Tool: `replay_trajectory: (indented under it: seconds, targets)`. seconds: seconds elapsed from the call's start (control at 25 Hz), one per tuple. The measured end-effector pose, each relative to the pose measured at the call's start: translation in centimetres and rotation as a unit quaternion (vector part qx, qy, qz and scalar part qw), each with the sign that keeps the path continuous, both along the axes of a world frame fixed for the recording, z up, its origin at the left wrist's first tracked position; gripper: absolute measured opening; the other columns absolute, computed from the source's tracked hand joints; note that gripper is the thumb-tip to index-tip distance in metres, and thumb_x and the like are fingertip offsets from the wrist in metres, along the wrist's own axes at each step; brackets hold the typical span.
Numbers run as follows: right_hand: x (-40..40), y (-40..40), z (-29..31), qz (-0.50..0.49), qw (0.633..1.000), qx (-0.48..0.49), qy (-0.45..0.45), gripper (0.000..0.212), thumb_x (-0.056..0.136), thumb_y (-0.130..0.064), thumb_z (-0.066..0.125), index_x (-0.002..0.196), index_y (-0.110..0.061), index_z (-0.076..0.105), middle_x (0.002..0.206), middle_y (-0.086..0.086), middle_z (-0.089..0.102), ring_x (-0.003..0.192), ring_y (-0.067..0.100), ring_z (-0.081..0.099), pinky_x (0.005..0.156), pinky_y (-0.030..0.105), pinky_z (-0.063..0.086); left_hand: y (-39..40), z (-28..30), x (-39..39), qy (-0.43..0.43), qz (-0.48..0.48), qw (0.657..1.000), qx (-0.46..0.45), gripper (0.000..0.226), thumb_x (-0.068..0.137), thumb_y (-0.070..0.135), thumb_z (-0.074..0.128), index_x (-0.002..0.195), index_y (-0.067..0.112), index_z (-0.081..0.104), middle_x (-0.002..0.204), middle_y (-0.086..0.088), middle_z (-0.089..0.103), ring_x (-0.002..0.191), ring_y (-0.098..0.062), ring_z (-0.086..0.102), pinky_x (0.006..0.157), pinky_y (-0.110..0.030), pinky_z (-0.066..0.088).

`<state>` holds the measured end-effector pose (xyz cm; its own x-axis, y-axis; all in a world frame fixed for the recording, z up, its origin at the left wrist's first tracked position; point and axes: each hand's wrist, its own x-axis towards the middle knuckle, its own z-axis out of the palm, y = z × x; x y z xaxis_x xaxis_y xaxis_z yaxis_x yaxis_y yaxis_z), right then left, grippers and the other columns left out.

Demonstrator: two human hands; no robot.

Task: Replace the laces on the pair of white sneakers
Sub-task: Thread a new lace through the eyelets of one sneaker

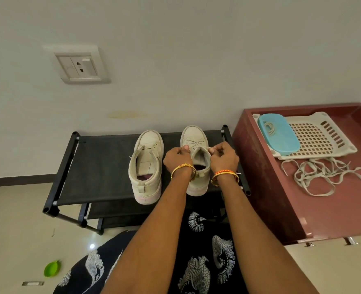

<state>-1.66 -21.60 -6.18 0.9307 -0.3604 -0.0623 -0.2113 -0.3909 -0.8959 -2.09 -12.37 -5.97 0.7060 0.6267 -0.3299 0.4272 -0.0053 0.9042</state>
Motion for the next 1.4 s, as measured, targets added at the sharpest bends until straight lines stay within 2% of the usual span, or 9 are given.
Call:
replay_trajectory:
  seconds: [0.28, 0.44, 0.6, 0.72, 0.84, 1.0, 1.16, 1.28, 1.4]
  targets:
    - [0.2, 0.0, 0.2, -0.016, 0.999, 0.018, 0.021, 0.007, 0.086, -0.005, 0.064, 0.080, -0.009, 0.061, 0.084, 0.005, 0.063, 0.076, 0.014, 0.056, 0.064, 0.021, 0.044, -0.2, -0.2, 0.2, 0.009, 0.021, 0.999, -0.026, 0.020, 0.090, 0.021, 0.061, 0.094, 0.004, 0.071, 0.088, -0.009, 0.068, 0.078, -0.017, 0.060, 0.066, -0.023, 0.046]
    - [0.4, -1.2, 0.6, 0.075, 0.996, -0.032, 0.044, 0.004, 0.088, -0.010, 0.062, 0.084, -0.011, 0.061, 0.080, -0.002, 0.059, 0.076, 0.011, 0.054, 0.072, 0.025, 0.045, 0.7, -0.2, -0.4, -0.013, -0.063, 0.998, -0.001, 0.023, 0.095, 0.021, 0.052, 0.095, 0.005, 0.068, 0.095, -0.007, 0.066, 0.081, -0.013, 0.055, 0.066, -0.020, 0.040]
    - [0.5, -1.5, 1.2, 0.141, 0.988, -0.033, 0.062, 0.006, 0.090, -0.014, 0.057, 0.086, -0.013, 0.061, 0.088, 0.002, 0.060, 0.080, 0.013, 0.054, 0.073, 0.025, 0.042, 1.3, 1.5, -0.5, -0.051, -0.118, 0.992, -0.004, 0.025, 0.098, 0.020, 0.043, 0.089, 0.007, 0.062, 0.097, -0.003, 0.062, 0.085, -0.009, 0.053, 0.062, -0.012, 0.035]
    - [1.2, -1.4, 2.2, 0.164, 0.982, 0.066, 0.069, 0.019, 0.093, -0.013, 0.052, 0.076, -0.014, 0.060, 0.092, 0.010, 0.060, 0.085, 0.017, 0.055, 0.076, 0.026, 0.045, 1.8, 2.5, -0.3, -0.086, -0.125, 0.986, -0.075, 0.028, 0.099, 0.017, 0.042, 0.076, 0.013, 0.057, 0.099, -0.002, 0.065, 0.081, 0.003, 0.053, 0.059, -0.001, 0.039]
    - [1.5, -0.5, 3.1, 0.157, 0.964, 0.203, 0.063, 0.027, 0.094, -0.011, 0.051, 0.068, -0.010, 0.059, 0.090, 0.017, 0.065, 0.091, 0.025, 0.061, 0.085, 0.035, 0.052, 1.8, 2.7, -0.2, -0.123, -0.121, 0.979, -0.111, 0.025, 0.098, 0.018, 0.045, 0.081, 0.009, 0.060, 0.092, 0.000, 0.068, 0.078, 0.004, 0.058, 0.059, 0.001, 0.042]
    - [2.7, 0.0, 3.8, 0.086, 0.906, 0.412, 0.048, 0.025, 0.095, -0.011, 0.051, 0.070, -0.007, 0.056, 0.071, 0.007, 0.066, 0.066, 0.018, 0.065, 0.063, 0.026, 0.057, 1.3, 2.6, 0.9, -0.141, -0.120, 0.972, -0.145, 0.023, 0.097, 0.018, 0.048, 0.090, 0.004, 0.065, 0.080, 0.002, 0.065, 0.071, 0.000, 0.060, 0.059, -0.005, 0.046]
    - [3.8, 0.6, 3.0, 0.054, 0.893, 0.444, 0.051, 0.028, 0.097, -0.012, 0.048, 0.070, -0.006, 0.054, 0.057, 0.005, 0.060, 0.054, 0.016, 0.056, 0.054, 0.024, 0.053, 1.5, 2.0, 1.6, -0.141, -0.164, 0.968, -0.123, 0.021, 0.098, 0.010, 0.045, 0.101, 0.003, 0.065, 0.083, 0.006, 0.065, 0.069, 0.007, 0.063, 0.060, -0.003, 0.045]
    - [4.5, 0.8, 2.4, 0.052, 0.898, 0.433, 0.058, 0.025, 0.098, -0.007, 0.045, 0.076, -0.005, 0.057, 0.068, 0.009, 0.063, 0.061, 0.018, 0.060, 0.062, 0.028, 0.055, 2.4, 1.6, 2.1, -0.149, -0.228, 0.961, -0.054, 0.022, 0.096, 0.003, 0.047, 0.099, 0.014, 0.065, 0.086, 0.011, 0.065, 0.073, 0.015, 0.060, 0.066, -0.002, 0.044]
    - [4.7, 0.5, 1.8, 0.108, 0.915, 0.383, 0.064, 0.019, 0.095, -0.001, 0.048, 0.083, -0.006, 0.062, 0.077, 0.011, 0.065, 0.067, 0.017, 0.064, 0.067, 0.027, 0.057, 3.3, 1.3, 2.6, -0.156, -0.264, 0.952, -0.022, 0.022, 0.093, -0.001, 0.051, 0.103, 0.010, 0.067, 0.090, 0.004, 0.068, 0.078, 0.009, 0.063, 0.073, -0.006, 0.046]
